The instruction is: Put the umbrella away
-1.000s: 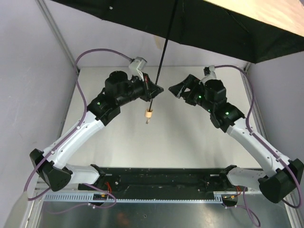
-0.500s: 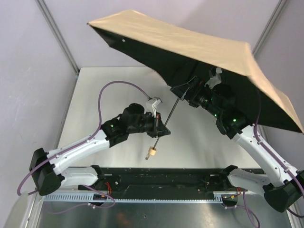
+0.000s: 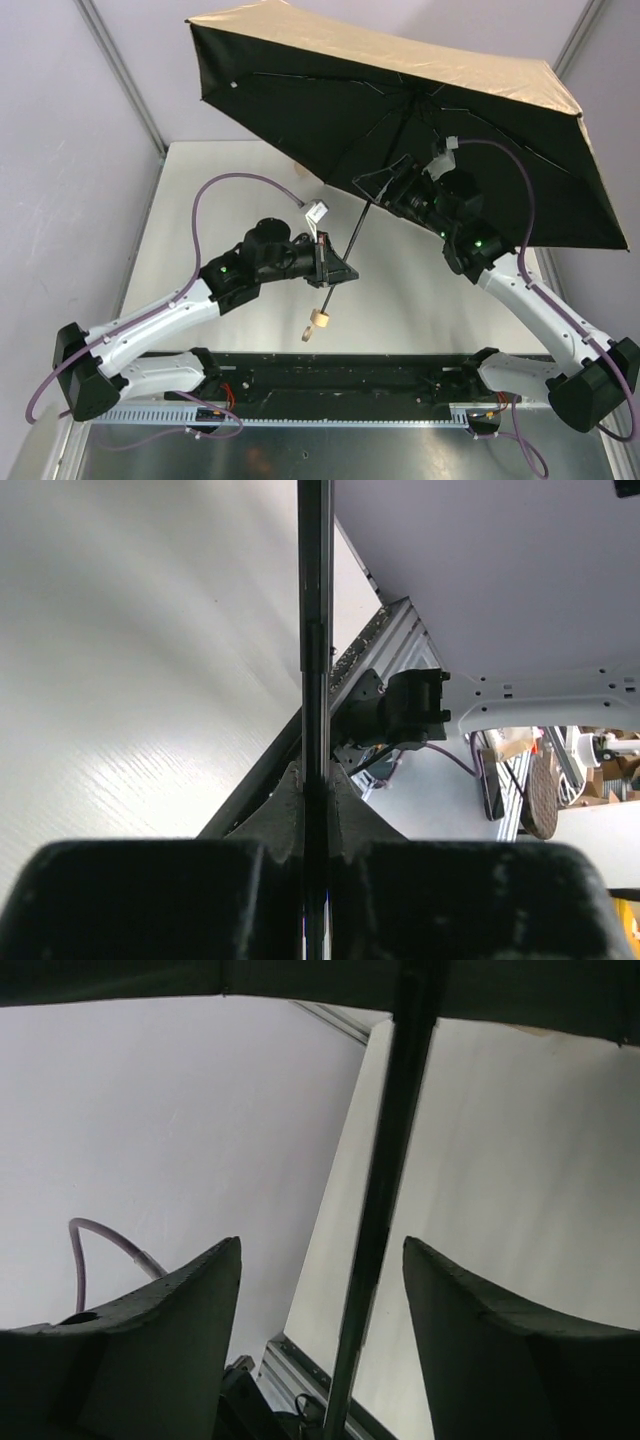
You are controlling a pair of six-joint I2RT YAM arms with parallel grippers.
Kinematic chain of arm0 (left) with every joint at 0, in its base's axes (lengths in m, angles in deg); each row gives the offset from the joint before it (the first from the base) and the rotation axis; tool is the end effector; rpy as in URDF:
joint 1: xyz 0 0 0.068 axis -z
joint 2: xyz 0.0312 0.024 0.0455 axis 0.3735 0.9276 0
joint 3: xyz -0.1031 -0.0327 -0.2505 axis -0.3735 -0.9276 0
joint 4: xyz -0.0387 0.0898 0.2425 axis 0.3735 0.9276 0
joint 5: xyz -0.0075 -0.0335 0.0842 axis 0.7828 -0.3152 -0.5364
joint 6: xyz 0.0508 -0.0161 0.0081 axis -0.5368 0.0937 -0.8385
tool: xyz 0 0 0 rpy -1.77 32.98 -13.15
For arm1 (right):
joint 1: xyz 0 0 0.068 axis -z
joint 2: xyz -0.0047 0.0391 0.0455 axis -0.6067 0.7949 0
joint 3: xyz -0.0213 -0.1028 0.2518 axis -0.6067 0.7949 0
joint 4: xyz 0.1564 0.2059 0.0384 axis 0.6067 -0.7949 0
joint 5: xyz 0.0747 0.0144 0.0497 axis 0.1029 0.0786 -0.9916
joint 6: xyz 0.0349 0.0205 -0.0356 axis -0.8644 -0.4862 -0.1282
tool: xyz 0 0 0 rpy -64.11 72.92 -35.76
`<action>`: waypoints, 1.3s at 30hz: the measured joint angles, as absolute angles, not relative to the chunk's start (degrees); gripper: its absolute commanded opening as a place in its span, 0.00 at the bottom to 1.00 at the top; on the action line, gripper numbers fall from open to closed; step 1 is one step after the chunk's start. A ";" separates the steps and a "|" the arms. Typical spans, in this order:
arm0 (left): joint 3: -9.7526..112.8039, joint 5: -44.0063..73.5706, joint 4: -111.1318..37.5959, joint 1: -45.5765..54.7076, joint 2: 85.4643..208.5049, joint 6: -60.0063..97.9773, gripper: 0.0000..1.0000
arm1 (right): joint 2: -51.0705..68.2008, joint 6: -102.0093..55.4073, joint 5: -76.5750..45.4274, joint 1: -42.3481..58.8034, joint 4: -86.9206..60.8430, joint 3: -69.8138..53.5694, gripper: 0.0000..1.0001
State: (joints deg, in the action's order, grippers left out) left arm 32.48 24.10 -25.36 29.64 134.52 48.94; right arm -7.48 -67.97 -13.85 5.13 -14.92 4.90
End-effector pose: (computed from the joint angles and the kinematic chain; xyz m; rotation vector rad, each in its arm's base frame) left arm 0.1492 -0.2052 0.3306 0.4205 2.1047 -1.3291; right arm 0.2220 0.1444 0.3930 0.2166 1.7858 1.1696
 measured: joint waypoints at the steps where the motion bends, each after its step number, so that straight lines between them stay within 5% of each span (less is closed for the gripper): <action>1: 32.35 24.37 -25.82 29.64 134.43 49.34 0.00 | -7.20 -68.36 -13.93 5.13 -13.74 4.90 0.50; 3: 31.89 24.89 -26.72 29.64 134.12 50.02 0.00 | -6.72 -68.65 -14.13 5.13 -11.97 4.90 0.22; 5: 31.43 25.18 -27.53 29.64 133.55 50.56 0.03 | -6.39 -69.02 -14.26 5.30 -11.36 5.27 0.06; 9: 29.94 25.29 -29.39 29.59 132.92 51.48 0.50 | -6.13 -70.68 -14.24 5.19 -11.06 5.54 0.00; 12: 28.81 25.33 -30.61 29.59 132.96 52.73 0.64 | -6.54 -70.94 -13.65 4.80 -11.45 5.62 0.00; 13: 28.57 25.39 -30.76 29.59 133.14 52.97 0.63 | -6.78 -71.05 -13.43 4.75 -11.60 5.69 0.00; 17: 28.41 26.88 -31.81 29.59 135.26 54.19 0.16 | -8.46 -71.16 -12.66 4.54 -12.87 5.84 0.00; 19: 28.41 28.19 -34.02 29.75 136.40 54.82 0.04 | -9.12 -70.05 -11.94 4.56 -13.83 6.02 0.00; 24: 26.86 31.69 -40.69 30.05 137.03 55.50 0.00 | -10.50 -69.57 -10.85 5.17 -16.13 6.02 0.31; 39: 25.03 35.99 -53.47 31.04 139.21 67.09 0.00 | -8.97 -80.82 -17.74 17.21 -4.52 5.93 0.80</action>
